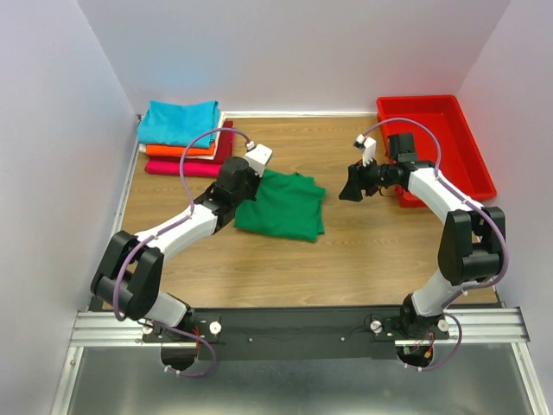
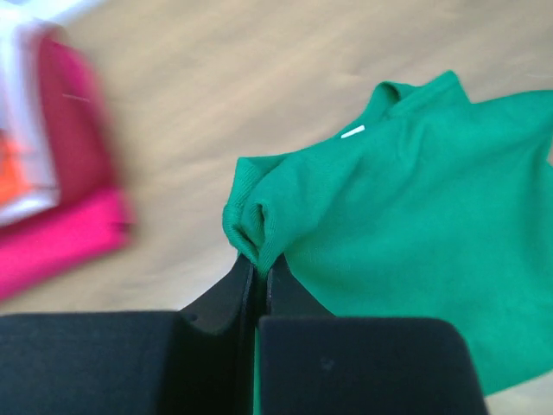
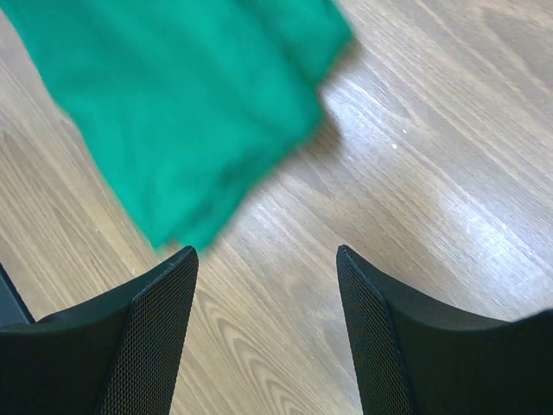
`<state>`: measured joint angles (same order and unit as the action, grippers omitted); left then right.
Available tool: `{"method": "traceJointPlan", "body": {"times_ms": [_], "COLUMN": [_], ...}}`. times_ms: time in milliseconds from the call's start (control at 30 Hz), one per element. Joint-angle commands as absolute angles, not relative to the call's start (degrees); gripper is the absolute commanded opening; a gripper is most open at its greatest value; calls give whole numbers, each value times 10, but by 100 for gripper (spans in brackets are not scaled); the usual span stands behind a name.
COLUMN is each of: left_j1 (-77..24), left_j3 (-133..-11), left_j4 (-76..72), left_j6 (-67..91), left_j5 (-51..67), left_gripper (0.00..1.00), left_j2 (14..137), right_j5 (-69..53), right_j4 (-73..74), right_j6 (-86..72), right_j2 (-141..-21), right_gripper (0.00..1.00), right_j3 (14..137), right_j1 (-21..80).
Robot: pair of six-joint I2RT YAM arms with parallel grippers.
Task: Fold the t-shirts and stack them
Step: Neatly place the folded tshirt to the corner
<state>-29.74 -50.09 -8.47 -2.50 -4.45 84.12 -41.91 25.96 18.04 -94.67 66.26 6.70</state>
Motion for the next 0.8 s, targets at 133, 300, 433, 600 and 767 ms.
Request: {"method": "traceJointPlan", "body": {"times_ms": [133, 300, 433, 600, 767], "left_j1": [-294, -294, -294, -292, -272], "left_j3": [-503, -554, -581, -589, -620], "left_j4": [-157, -156, -156, -198, -208], "left_j6": [-239, -315, -375, -464, -485], "left_j5": [-245, -275, -285, -298, -295], "left_gripper": [0, 0, 0, 0, 0], "left_j2": [833, 848, 853, 857, 878], "right_j5": [-448, -458, -464, -477, -486], "right_j4": [242, 241, 240, 240, 240], "right_j6": [185, 187, 188, 186, 186], "right_j2": [-925, -921, -914, -906, -902], "right_gripper": [72, 72, 72, 72, 72], "right_j3": [642, 639, 635, 634, 632], "right_j1": [59, 57, 55, 52, 47]}}
